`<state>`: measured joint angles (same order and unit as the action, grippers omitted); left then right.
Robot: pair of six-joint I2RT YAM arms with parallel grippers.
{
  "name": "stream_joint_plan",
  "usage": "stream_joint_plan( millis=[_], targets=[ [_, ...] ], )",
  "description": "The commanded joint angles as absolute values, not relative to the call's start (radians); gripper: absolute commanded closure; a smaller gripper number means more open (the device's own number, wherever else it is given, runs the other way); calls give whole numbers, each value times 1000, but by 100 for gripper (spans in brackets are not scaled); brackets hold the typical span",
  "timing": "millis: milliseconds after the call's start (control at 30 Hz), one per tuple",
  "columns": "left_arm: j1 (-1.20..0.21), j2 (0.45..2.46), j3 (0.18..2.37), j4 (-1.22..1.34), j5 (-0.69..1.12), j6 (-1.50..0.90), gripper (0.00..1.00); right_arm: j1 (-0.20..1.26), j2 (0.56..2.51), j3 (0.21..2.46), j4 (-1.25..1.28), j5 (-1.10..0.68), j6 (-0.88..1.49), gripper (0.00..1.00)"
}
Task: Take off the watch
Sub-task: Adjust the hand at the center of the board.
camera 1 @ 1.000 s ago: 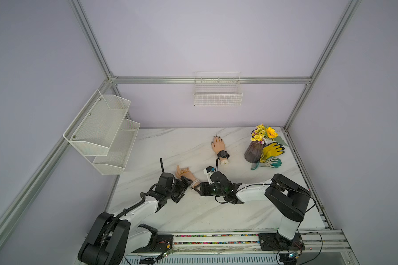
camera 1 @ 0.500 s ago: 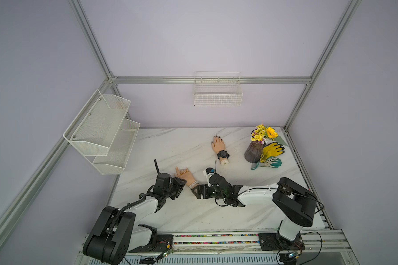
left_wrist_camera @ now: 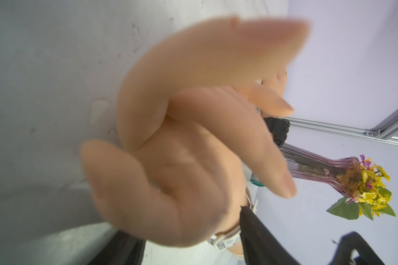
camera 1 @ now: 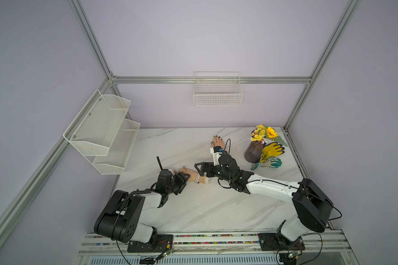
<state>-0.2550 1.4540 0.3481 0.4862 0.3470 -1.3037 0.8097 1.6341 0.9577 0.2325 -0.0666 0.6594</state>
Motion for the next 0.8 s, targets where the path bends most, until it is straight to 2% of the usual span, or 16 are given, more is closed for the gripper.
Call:
stream_joint_plan(
  millis=[0,167,333,500,567,667,767],
  targets=[
    [-244,1464,366,526,328,-1313,49,806,1666,984,194,-86,626,6],
    [-241,1484,375,552,328,-1328,66,805,1699,1000,194,-96,600,6],
    [-235,1496,376,546,337,-1310,81,786,1731,1045,131,-97,454,9],
    [-214,1510,400,508,373,-1234,86,750,1778,1073,92,-254,413,23],
    [-207,1529,410,522,402,-1206,89,750,1795,1066,102,-270,425,28],
    [-202,1559,433,531,447,-1164,95,749,1831,1068,117,-268,447,40],
    [-202,1580,452,522,472,-1135,96,746,1868,1090,127,-289,462,50]
  ],
)
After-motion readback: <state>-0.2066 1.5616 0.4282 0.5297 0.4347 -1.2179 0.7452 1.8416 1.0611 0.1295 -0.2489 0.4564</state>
